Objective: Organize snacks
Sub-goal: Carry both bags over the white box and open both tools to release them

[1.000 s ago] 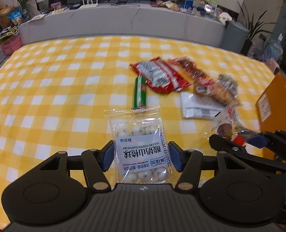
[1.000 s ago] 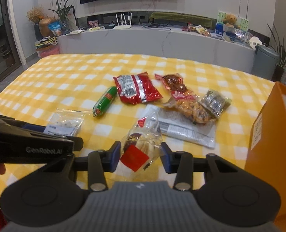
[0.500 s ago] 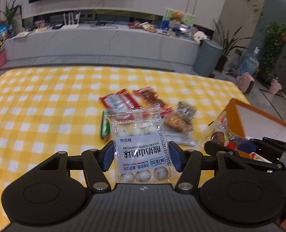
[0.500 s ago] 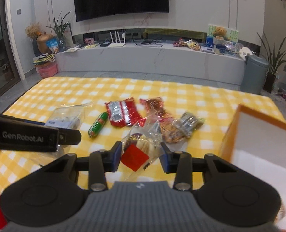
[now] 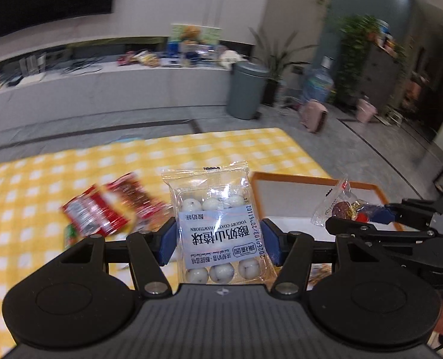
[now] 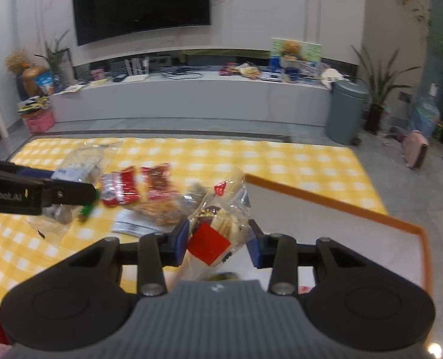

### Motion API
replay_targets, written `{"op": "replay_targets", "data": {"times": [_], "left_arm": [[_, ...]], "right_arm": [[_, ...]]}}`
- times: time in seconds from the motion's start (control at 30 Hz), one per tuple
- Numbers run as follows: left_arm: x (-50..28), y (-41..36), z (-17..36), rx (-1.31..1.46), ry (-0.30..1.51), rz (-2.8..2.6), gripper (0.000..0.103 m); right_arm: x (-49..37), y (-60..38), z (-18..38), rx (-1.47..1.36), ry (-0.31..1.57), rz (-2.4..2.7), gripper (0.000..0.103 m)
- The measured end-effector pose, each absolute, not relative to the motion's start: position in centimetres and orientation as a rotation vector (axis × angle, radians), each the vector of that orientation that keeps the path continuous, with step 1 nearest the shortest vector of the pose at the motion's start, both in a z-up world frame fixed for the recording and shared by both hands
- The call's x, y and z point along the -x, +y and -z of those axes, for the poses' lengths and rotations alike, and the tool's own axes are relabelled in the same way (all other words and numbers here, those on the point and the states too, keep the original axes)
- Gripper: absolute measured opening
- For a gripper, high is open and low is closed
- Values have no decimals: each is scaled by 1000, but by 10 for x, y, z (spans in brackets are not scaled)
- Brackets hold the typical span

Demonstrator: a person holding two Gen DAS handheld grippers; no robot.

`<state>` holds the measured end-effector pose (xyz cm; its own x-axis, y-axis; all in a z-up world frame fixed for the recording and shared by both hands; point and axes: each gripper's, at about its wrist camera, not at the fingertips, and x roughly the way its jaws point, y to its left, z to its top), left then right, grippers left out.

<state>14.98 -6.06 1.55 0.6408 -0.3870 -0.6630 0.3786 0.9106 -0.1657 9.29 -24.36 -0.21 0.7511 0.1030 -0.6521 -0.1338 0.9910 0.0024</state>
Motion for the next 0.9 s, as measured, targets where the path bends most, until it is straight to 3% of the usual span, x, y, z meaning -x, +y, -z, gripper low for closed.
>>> {"op": "replay_targets", "data": {"times": [0.37, 0.9], "left_arm": [[-172, -151, 1, -129, 808, 602, 67], [-198, -210, 65, -335, 966, 654, 67]], "right_arm": [[-97, -303, 8, 121, 805, -34, 39], [-143, -347, 84, 56, 1066, -36, 39]]}}
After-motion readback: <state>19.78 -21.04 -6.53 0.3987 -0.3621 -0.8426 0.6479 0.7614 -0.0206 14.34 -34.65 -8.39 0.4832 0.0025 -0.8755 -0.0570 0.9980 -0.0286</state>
